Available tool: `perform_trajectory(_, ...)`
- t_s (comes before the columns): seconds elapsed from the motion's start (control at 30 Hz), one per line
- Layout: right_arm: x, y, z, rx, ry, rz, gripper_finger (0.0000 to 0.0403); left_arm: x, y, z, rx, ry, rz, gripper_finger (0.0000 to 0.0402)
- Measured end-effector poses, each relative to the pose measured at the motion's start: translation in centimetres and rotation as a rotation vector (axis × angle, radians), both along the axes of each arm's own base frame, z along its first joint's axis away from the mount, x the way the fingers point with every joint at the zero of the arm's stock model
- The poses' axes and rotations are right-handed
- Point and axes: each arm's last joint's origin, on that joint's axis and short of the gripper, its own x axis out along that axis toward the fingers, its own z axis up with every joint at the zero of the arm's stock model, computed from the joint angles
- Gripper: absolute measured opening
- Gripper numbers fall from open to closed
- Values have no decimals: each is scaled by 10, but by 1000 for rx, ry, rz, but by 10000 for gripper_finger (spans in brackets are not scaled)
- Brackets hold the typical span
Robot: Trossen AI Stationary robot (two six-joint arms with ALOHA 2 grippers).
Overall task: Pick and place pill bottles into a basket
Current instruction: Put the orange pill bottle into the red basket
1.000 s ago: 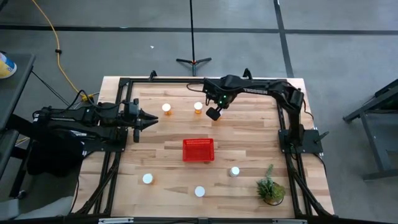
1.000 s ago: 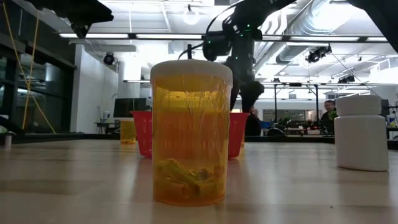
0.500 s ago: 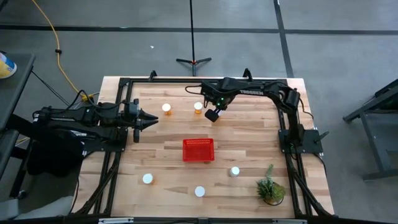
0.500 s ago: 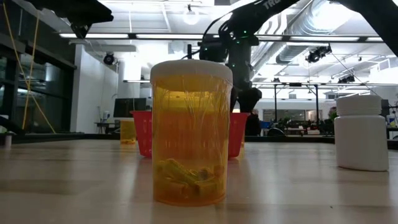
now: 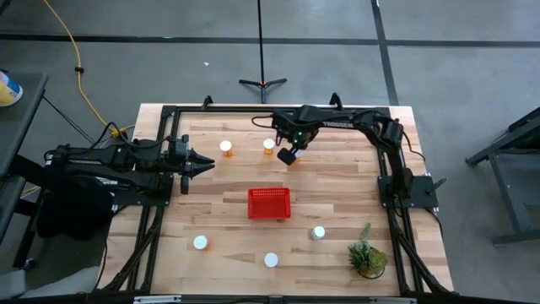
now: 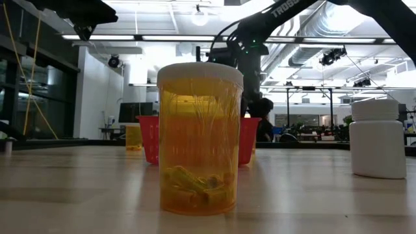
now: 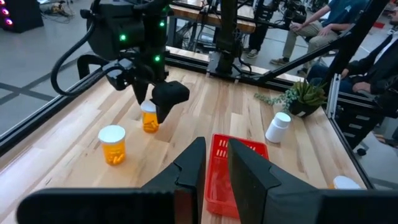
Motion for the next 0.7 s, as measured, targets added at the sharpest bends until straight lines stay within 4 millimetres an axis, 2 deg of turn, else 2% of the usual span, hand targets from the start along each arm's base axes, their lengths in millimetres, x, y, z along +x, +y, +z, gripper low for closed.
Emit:
perform_trajectory(0.53, 0, 0, -1, 3, -1, 13, 396, 0, 0, 0, 0, 2, 1, 104)
perform_trajectory(0.7, 0, 0, -1, 3, -1, 13, 377, 0, 0, -1, 1, 6, 1, 104)
